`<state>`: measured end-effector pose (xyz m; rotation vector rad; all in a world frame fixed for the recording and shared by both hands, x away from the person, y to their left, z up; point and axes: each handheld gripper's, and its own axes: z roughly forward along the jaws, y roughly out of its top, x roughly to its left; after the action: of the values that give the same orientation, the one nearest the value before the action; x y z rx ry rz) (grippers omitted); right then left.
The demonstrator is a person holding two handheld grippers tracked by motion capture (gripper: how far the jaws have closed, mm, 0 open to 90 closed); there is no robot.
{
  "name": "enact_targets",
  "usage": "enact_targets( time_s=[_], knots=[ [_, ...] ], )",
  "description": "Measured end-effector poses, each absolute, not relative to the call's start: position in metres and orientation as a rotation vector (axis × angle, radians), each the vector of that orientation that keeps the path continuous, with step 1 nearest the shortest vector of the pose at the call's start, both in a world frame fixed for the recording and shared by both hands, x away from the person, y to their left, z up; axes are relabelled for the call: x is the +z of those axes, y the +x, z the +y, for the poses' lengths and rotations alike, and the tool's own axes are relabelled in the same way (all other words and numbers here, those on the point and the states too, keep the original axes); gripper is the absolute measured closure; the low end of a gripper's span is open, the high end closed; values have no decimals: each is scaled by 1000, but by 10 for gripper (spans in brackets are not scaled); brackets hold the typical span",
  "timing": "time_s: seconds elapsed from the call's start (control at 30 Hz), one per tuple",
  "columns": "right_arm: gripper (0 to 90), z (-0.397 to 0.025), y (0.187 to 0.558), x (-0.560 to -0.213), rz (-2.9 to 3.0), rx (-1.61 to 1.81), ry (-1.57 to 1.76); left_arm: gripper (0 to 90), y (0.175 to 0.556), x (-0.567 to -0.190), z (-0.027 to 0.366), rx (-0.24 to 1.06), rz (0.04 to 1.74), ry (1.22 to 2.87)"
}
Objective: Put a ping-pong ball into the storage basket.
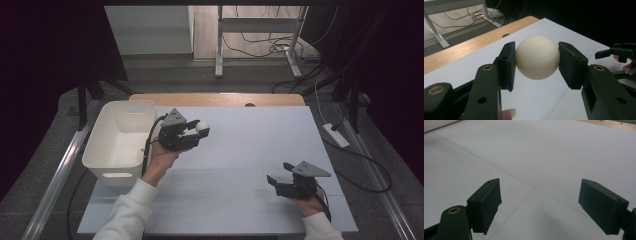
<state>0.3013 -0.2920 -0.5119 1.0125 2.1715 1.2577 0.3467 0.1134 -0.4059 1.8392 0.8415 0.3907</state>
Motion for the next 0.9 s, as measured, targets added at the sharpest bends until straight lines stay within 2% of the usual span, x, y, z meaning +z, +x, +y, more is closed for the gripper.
enact_targets(
  time_s=[0.9],
  knots=[
    [185, -292, 301, -511, 2160, 1258, 1016, 507, 344, -395, 129, 443, 861, 1824]
  ],
)
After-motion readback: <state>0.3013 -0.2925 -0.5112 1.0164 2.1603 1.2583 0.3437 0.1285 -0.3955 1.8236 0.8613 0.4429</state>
